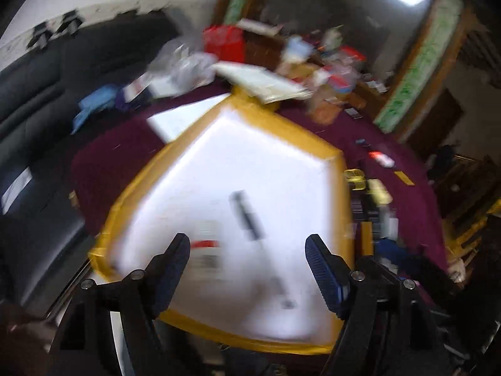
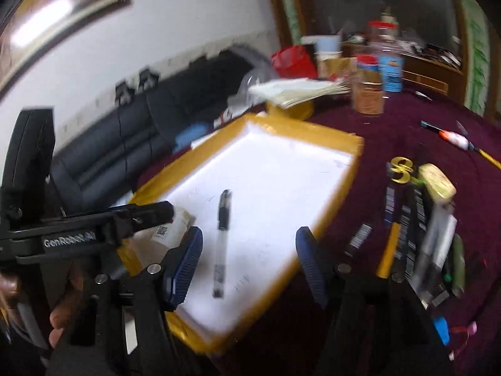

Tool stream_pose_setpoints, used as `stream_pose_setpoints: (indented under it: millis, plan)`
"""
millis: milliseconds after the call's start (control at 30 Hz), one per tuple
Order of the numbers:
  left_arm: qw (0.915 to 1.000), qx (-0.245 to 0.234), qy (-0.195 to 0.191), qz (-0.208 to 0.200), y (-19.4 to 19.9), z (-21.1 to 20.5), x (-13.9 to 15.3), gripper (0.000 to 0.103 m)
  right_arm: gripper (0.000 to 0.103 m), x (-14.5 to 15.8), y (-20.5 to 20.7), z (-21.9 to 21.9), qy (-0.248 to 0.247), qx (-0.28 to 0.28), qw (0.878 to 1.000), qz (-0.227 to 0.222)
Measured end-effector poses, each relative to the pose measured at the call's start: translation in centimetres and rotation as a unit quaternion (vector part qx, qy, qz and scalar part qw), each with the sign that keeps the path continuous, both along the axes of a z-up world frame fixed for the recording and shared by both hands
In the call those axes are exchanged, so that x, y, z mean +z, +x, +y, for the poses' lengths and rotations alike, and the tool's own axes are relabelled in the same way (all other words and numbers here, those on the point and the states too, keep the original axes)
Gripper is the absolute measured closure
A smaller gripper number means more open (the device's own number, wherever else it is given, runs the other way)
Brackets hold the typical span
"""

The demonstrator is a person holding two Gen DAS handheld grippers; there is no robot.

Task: Organize rigid objects
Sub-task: 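Lower bottle and pen into the yellow-rimmed white tray and open both tools, then grasp a black marker with the right tool while the left tool returns to the pile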

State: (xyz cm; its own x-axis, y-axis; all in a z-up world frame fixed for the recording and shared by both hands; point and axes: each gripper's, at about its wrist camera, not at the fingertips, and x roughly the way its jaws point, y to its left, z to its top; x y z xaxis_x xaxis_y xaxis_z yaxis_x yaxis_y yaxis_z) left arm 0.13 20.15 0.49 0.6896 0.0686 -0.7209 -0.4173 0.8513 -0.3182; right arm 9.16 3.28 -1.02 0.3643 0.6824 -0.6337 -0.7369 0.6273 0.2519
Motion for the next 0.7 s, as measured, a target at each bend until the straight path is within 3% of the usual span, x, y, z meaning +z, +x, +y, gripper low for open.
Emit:
stream_pose_setpoints:
  millis: [133,367,500,700]
  plan:
    - [0.998,-0.06,-0.016,-0.011,1.0,-4.2,0.9,0.019,0.042,0.0,0.3,-6.3,0.031,-0.059,0.998,0.013]
    - [0.9883,-0.152,0.01,0.003,3.5,-12.0,0.8,0.019,0.043,-0.4,3.4,-15.9,0.03,-0.183,0.982,0.038]
    - [0.9818,-0.189,0.018,0.015,4.0,-15.3,0.1,0.019,0.044,-2.1,6.7,-21.1,0.006,-0.269,0.959,0.084]
    - [0.9749,-0.218,0.024,0.035,4.2,-17.4,-0.9,0.019,0.056,-4.7,9.9,-24.6,-0.01,-0.341,0.93,0.139]
